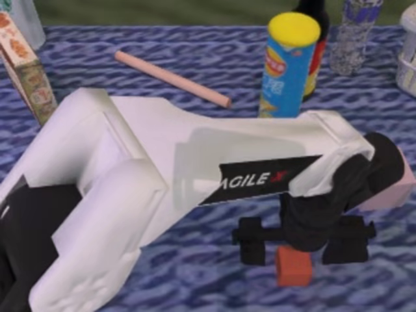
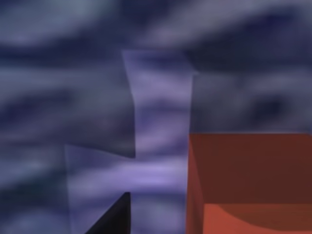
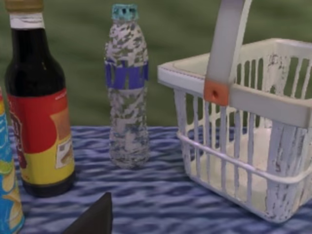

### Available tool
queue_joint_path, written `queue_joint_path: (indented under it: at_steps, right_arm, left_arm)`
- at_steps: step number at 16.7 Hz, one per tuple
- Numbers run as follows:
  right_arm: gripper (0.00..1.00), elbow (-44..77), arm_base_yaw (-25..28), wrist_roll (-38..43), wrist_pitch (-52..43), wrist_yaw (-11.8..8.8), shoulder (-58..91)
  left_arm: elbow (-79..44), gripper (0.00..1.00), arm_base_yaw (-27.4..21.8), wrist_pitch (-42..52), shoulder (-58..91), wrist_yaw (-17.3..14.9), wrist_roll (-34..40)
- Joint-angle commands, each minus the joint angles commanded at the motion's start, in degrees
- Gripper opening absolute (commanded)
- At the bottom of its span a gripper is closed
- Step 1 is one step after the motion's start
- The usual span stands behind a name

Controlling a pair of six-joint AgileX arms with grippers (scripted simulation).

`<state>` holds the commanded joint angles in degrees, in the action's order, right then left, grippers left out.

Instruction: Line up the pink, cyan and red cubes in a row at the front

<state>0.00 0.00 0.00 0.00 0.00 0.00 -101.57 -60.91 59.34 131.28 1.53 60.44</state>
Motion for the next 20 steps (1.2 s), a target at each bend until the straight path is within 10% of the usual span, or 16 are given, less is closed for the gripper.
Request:
queue_joint_path:
  at_steps: [20]
  right_arm:
    - [1.00,0.00,0.00,0.00,0.00,0.00,0.00]
  left_arm:
    - [-10.80,1.00,0.62,13.86,-2.91,0.03,0.25]
